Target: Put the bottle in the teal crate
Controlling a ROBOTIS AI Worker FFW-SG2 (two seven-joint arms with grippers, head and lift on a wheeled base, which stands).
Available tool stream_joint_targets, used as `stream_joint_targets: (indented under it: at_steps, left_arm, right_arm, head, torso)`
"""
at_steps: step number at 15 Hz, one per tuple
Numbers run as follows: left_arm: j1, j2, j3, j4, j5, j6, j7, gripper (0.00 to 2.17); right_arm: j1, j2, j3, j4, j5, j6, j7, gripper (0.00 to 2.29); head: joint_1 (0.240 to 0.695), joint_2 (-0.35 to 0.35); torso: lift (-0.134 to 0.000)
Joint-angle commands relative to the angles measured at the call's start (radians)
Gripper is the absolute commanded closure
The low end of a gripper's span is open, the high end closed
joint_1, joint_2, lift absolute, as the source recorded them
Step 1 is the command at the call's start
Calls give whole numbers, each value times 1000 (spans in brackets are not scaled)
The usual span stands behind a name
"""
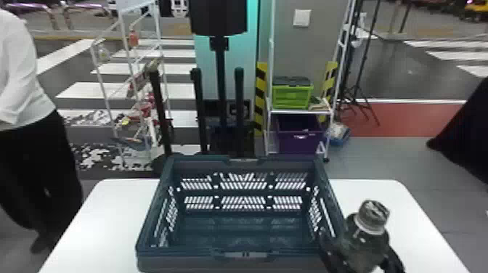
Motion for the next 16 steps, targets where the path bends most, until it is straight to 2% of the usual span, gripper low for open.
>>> stream_joint_targets:
  at_steps: [1,7,13,16]
  left_arm:
    - [2,0,2,3,0,-2,0,120]
    - [2,0,4,11,5,-2,-2,120]
    - [13,1,7,5,6,-11,0,120]
    - [17,3,7,2,6,-11,-2,120]
  right_arm:
    - [-83,0,15,-33,5,149,-7,1781]
    - [-400,0,98,12,7,606,-30,1777]
    - [-675,5,201,182,-35,864,-51,1777]
    - [-770,48,224,315,-35,891,-51,1777]
  head:
    - [499,0]
    - [499,0]
    - [499,0]
    - [499,0]
  torso:
    - [0]
    - [0]
    - [0]
    - [0]
